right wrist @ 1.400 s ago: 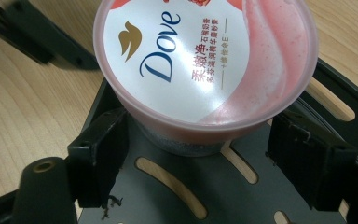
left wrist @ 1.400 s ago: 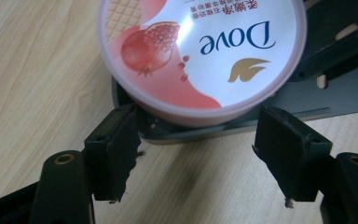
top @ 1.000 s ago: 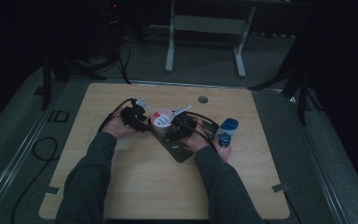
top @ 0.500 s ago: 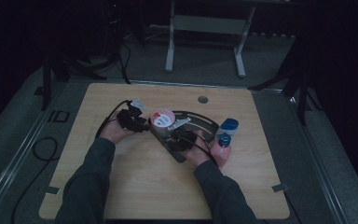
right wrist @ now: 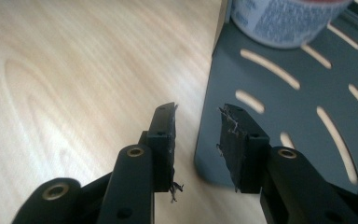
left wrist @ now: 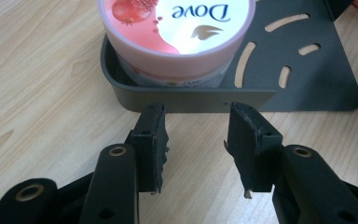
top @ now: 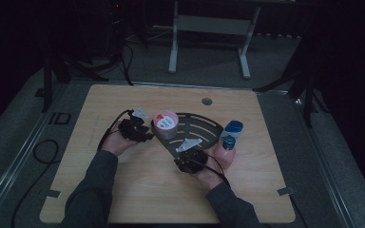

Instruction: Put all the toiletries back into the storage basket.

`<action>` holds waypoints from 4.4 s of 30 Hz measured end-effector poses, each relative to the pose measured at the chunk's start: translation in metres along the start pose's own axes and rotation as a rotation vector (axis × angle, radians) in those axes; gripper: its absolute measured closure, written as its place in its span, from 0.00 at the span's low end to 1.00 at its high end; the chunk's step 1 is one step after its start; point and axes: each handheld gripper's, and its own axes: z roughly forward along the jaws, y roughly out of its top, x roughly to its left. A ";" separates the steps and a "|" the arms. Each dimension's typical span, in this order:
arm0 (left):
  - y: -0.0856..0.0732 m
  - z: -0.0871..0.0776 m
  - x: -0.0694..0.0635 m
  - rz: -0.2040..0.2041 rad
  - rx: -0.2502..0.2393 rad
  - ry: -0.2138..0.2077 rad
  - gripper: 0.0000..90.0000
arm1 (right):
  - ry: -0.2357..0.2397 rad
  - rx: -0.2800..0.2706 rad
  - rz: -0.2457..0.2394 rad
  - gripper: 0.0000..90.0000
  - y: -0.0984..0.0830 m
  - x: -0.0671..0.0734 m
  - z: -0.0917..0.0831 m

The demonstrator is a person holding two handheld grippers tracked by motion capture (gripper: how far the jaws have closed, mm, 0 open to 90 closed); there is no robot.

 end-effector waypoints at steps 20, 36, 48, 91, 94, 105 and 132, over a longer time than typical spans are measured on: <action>-0.032 0.005 -0.022 -0.039 -0.045 0.008 0.62 | -0.015 -0.057 -0.014 0.78 -0.014 -0.005 -0.069; -0.054 0.011 -0.029 -0.043 -0.071 -0.017 0.65 | -0.046 -0.106 0.003 0.97 -0.006 -0.021 -0.104; -0.060 0.017 -0.030 -0.049 -0.039 -0.025 0.68 | -0.128 -0.130 0.052 1.00 0.002 -0.052 -0.133; -0.064 0.019 -0.028 -0.068 -0.039 -0.040 0.67 | -0.128 0.041 0.103 1.00 0.009 -0.092 -0.116; -0.064 0.019 -0.028 -0.068 -0.039 -0.041 0.67 | -0.119 0.048 0.086 1.00 0.007 -0.087 -0.118; -0.065 0.019 -0.027 -0.072 -0.038 -0.043 0.66 | -0.090 0.058 0.042 1.00 0.004 -0.077 -0.126; -0.065 0.019 -0.028 -0.076 -0.041 -0.044 0.66 | -0.044 0.043 0.050 0.52 0.002 -0.079 -0.147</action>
